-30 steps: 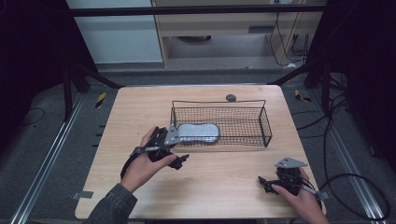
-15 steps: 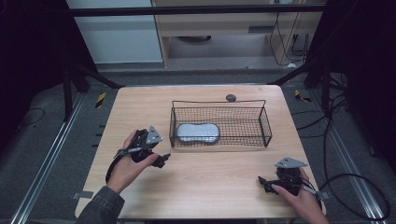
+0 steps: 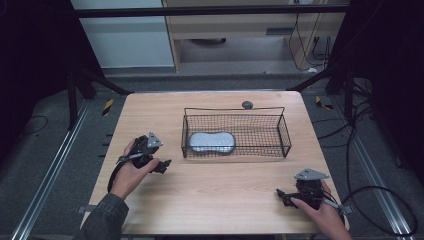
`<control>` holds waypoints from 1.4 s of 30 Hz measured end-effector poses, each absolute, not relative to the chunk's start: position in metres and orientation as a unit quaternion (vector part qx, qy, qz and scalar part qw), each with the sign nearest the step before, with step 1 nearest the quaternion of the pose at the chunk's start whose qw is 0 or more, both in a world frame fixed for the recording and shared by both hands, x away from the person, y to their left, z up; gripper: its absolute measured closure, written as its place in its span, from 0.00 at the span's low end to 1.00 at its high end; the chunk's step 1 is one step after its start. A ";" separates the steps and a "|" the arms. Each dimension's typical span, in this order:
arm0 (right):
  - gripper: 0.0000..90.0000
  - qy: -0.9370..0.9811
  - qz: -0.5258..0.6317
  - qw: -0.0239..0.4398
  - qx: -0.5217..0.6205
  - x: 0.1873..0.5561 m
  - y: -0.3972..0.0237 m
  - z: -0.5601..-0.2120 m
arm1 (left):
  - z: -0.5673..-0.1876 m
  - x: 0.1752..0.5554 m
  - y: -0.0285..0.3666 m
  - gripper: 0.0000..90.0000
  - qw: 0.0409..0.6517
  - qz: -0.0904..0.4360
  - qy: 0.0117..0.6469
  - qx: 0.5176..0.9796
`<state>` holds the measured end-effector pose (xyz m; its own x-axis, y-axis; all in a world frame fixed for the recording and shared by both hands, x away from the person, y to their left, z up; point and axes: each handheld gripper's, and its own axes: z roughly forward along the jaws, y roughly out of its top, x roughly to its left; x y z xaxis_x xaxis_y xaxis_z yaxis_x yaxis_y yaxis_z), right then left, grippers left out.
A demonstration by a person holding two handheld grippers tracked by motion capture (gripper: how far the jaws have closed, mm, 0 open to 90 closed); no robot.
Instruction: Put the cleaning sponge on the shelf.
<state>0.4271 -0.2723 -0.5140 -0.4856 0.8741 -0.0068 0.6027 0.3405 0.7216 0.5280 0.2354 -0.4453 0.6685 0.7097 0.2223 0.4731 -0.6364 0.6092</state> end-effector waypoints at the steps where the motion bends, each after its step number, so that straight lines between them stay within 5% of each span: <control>1: 0.00 0.793 0.336 0.202 0.465 0.427 -0.272 -0.514 | -0.447 0.530 0.237 0.05 0.260 0.226 0.342 0.874; 42: 0.00 0.794 0.336 0.202 0.465 0.427 -0.272 -0.514 | -0.493 0.574 0.275 0.05 0.298 0.212 0.434 0.823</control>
<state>0.4271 -0.2724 -0.5139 -0.4860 0.8739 -0.0069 0.6027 0.3408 0.7215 0.5737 0.2753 -0.4929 0.5343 0.8405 0.0897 0.5880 -0.4458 0.6749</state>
